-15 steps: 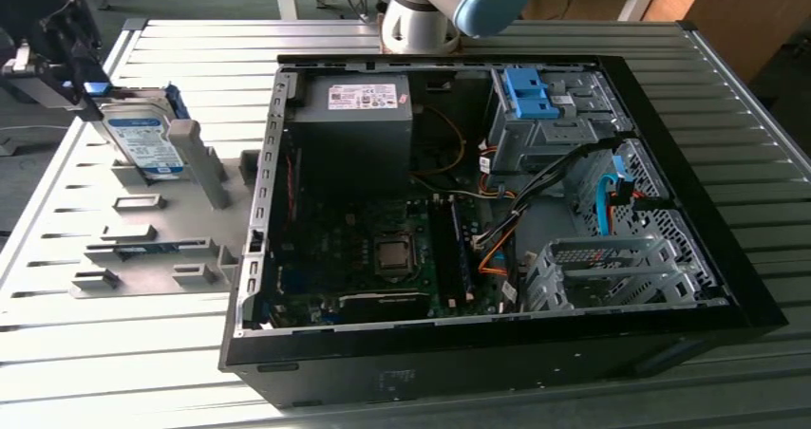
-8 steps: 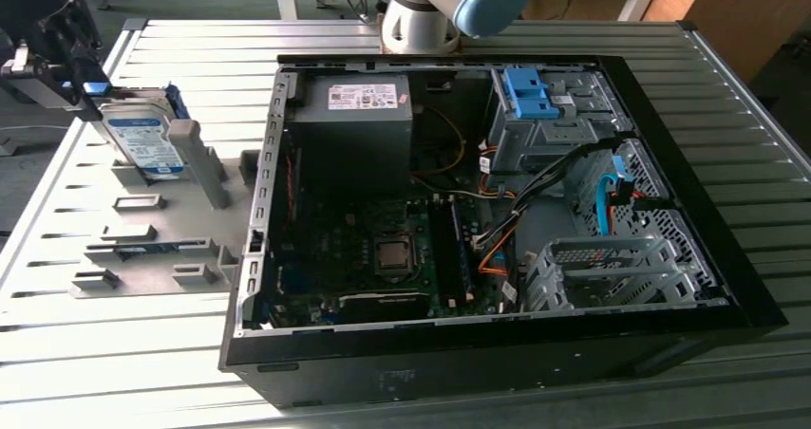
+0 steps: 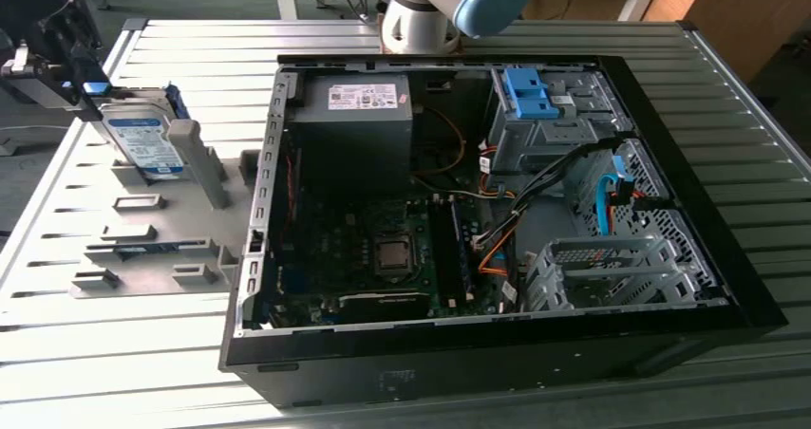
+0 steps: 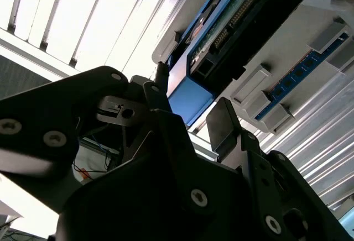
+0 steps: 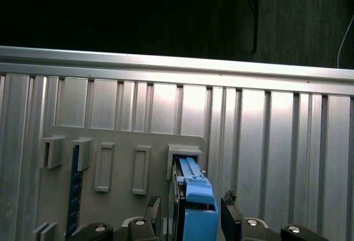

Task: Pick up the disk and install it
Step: 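Pick up the disk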

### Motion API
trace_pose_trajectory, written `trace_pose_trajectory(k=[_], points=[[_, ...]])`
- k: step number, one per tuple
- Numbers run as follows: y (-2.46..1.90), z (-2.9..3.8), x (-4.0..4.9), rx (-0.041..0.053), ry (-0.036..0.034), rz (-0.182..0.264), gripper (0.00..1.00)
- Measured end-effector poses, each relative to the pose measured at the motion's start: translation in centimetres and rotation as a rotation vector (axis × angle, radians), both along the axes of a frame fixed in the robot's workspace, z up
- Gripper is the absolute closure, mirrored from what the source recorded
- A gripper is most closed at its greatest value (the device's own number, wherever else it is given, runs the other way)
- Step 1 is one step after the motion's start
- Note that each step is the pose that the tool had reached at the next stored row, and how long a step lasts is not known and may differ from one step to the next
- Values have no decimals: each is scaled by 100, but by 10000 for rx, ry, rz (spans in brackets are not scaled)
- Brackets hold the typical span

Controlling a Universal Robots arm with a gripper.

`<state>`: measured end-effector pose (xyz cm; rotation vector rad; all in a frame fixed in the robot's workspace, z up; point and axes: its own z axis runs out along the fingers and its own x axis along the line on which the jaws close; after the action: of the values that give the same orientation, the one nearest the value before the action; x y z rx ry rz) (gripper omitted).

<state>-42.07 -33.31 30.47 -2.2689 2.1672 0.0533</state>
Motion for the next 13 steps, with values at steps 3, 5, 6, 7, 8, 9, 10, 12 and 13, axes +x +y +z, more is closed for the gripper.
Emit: trace_pose_trajectory(k=[3,5,6,7,8,9,10,12,13], points=[[0,0,0,0,1,0,47],[0,-2,0,0,0,0,54],[0,-3,0,0,-1,0,54],[0,-5,0,0,0,-11,54],[0,-9,0,1,-2,-34,54],[0,-13,0,1,-2,-72,54],[0,-17,0,0,-1,-109,54],[0,-24,0,0,0,-167,54],[0,-29,0,0,-1,-177,54]])
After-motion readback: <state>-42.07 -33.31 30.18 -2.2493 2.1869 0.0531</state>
